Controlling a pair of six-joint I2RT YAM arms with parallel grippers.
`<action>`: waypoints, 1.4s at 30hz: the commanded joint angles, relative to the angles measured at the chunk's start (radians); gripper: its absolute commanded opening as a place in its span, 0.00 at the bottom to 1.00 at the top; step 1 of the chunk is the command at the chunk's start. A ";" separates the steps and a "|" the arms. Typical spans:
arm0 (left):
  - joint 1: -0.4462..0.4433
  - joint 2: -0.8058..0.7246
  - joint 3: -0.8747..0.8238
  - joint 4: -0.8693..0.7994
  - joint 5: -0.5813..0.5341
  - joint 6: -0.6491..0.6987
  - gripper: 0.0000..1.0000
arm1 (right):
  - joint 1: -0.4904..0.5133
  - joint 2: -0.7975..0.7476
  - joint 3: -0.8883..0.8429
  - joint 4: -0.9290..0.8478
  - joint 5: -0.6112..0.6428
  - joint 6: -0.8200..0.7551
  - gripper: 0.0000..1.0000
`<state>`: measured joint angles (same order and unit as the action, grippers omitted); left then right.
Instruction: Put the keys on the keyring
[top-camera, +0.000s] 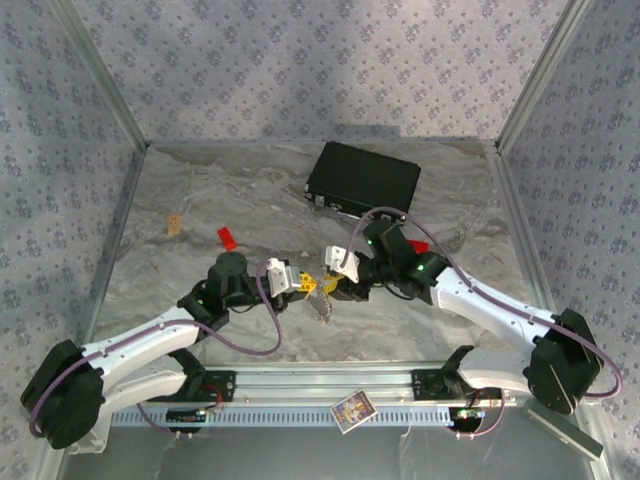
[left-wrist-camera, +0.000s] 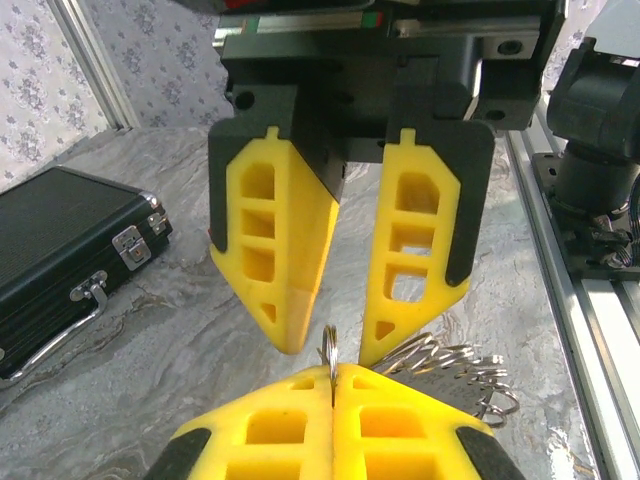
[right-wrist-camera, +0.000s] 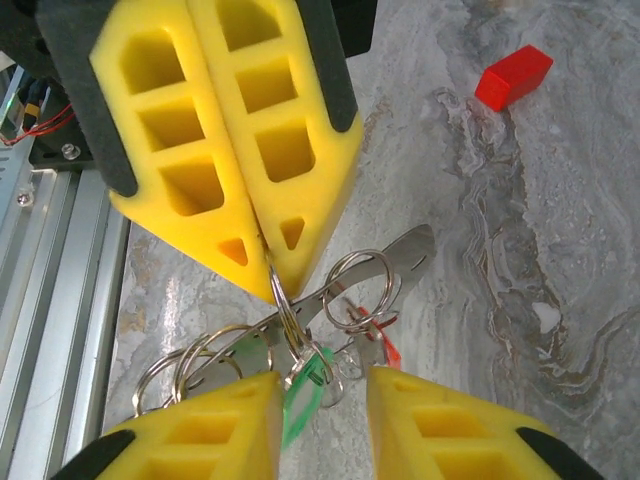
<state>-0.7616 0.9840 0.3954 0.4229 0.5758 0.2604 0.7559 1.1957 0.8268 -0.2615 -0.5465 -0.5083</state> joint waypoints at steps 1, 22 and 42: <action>-0.005 0.004 0.005 0.068 0.036 -0.004 0.00 | -0.001 -0.044 -0.007 0.014 -0.034 0.012 0.31; -0.005 -0.013 0.022 0.023 0.012 -0.002 0.08 | 0.018 0.004 0.035 0.036 -0.055 0.026 0.00; -0.008 -0.024 0.136 -0.297 -0.040 0.141 0.17 | 0.123 0.077 0.242 -0.225 0.114 -0.151 0.00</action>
<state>-0.7662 0.9615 0.5022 0.1452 0.5335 0.3775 0.8719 1.2766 1.0279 -0.4870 -0.4072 -0.6456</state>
